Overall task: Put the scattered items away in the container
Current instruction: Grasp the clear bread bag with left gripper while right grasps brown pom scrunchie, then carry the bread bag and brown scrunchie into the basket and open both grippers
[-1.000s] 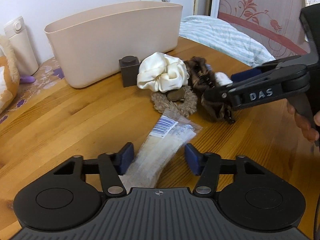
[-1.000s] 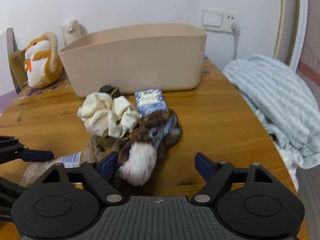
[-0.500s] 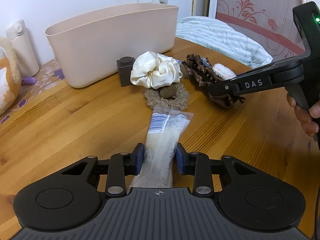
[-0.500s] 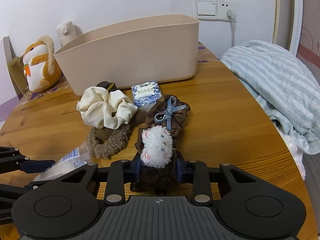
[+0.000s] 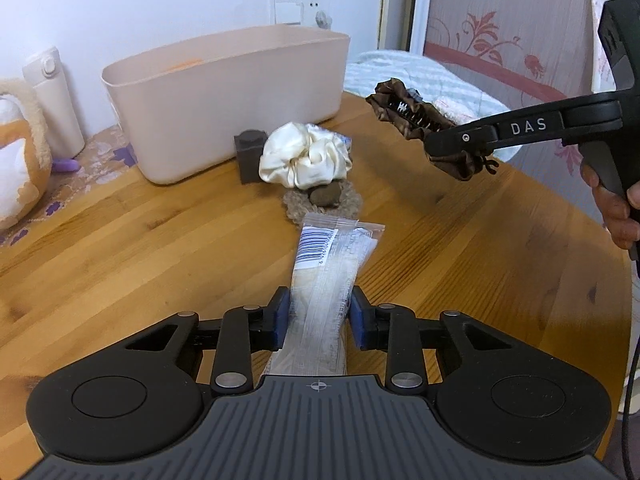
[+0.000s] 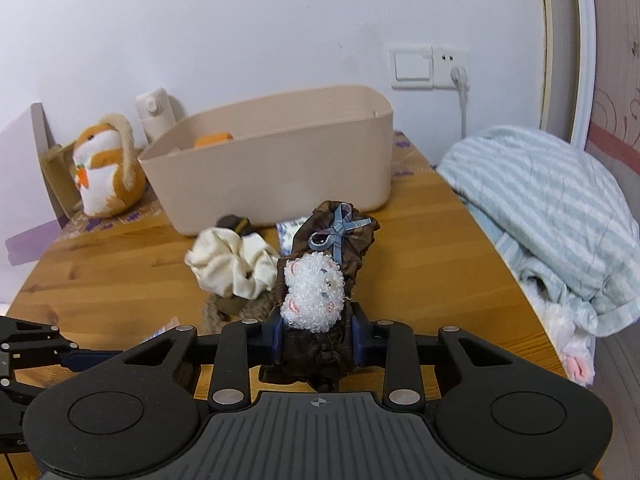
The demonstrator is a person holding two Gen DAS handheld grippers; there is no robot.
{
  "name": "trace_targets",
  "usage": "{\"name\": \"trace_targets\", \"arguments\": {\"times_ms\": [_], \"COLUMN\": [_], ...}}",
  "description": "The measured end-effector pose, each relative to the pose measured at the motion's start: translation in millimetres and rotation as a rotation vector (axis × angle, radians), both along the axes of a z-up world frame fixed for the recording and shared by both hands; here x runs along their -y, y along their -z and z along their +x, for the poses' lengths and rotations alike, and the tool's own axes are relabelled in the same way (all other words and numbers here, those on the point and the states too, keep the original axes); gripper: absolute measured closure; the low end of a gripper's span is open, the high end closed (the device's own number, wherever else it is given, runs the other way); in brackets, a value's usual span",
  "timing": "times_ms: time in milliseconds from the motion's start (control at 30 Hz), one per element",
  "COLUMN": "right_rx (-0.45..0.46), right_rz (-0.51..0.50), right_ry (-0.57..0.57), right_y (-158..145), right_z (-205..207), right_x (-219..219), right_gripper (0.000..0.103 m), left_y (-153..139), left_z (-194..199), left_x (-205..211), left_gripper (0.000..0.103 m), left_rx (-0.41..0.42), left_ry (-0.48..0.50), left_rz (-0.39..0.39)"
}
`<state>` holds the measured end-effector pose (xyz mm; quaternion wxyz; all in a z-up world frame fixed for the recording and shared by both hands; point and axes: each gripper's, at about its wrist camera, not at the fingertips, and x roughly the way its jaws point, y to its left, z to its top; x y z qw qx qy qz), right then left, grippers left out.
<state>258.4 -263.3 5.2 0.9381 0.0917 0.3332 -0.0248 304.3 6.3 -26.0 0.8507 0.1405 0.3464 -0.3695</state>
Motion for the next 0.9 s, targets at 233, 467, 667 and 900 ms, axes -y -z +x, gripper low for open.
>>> {"name": "trace_targets", "arguments": {"times_ms": [233, 467, 667, 900], "right_rx": [0.051, 0.103, 0.141, 0.161], "right_rz": [-0.021, -0.054, -0.065, -0.049], "right_ry": [-0.019, -0.007, -0.009, -0.033], "right_y": [-21.3, -44.1, -62.2, -79.8], "right_z": [-7.2, -5.8, 2.1, 24.2], "right_x": [-3.8, 2.6, 8.6, 16.3], "right_gripper": [0.074, 0.074, 0.074, 0.074], "left_y": [-20.7, -56.7, -87.7, -106.4], "left_z": [-3.3, 2.1, 14.1, 40.7], "left_x": [-0.7, 1.5, 8.1, 27.1], "left_gripper": [0.072, 0.072, 0.072, 0.072], "left_rx": [0.03, 0.119, 0.189, 0.229], "left_ry": [-0.011, -0.027, -0.058, -0.101], "left_rz": [-0.046, -0.096, -0.15, -0.177]}}
